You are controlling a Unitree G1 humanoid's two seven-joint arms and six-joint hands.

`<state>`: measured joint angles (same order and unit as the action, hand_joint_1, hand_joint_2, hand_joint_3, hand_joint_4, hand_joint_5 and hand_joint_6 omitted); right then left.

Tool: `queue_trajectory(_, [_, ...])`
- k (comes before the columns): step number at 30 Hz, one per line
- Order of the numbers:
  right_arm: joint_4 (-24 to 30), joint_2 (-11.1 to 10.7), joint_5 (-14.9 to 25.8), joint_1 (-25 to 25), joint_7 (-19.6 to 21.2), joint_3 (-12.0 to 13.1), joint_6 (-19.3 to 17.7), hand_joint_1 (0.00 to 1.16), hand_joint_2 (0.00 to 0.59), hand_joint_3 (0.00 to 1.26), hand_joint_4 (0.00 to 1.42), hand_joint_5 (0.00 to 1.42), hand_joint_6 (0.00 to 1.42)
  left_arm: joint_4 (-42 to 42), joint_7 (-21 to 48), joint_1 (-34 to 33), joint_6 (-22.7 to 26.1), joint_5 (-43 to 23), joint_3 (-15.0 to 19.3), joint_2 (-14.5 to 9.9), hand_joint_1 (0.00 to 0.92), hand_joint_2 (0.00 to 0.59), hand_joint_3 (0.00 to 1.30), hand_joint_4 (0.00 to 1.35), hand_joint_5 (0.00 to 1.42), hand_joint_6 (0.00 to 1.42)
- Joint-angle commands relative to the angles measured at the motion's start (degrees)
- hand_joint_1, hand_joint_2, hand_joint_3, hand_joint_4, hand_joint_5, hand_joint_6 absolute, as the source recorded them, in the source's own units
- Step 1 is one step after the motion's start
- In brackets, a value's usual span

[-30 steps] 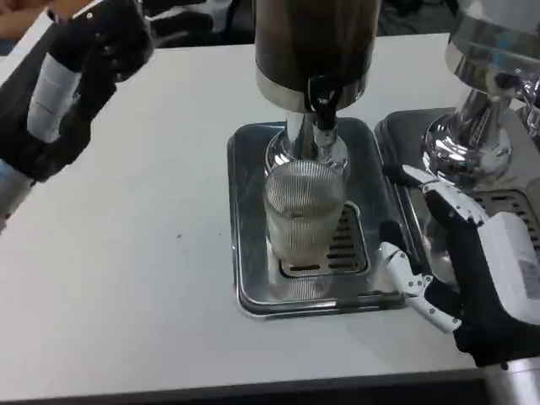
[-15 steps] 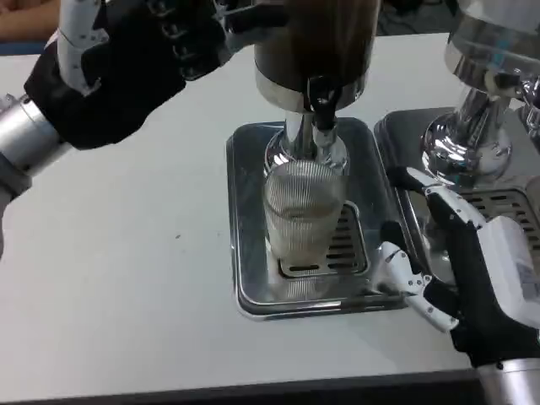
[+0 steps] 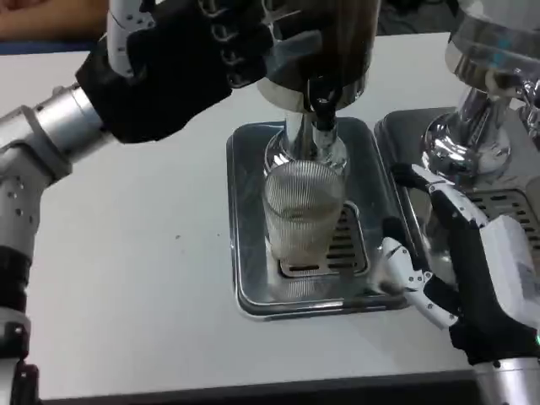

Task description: Grasp the cup under the faucet to collect the drink, then remove the cup.

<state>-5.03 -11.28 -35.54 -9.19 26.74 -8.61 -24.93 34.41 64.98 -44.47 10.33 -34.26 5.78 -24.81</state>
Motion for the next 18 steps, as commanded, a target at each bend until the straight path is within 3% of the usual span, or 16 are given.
queue_trajectory(1, [-0.38,0.78,0.02,0.08,1.61,-0.05,-0.64,0.38,0.470,0.26,0.28,0.23,0.23,1.45,1.54,-2.31,-1.09,2.79,-0.06,1.00,0.000,0.046,0.03,0.00,0.08,0.02])
queue_trajectory(18, [0.65,1.75,-1.14,-1.65,4.12,-0.46,-0.73,0.36,0.470,0.27,0.30,0.23,0.23,7.35,1.00,-3.45,-11.19,11.79,-0.50,3.84,0.000,0.049,0.04,0.00,0.08,0.01])
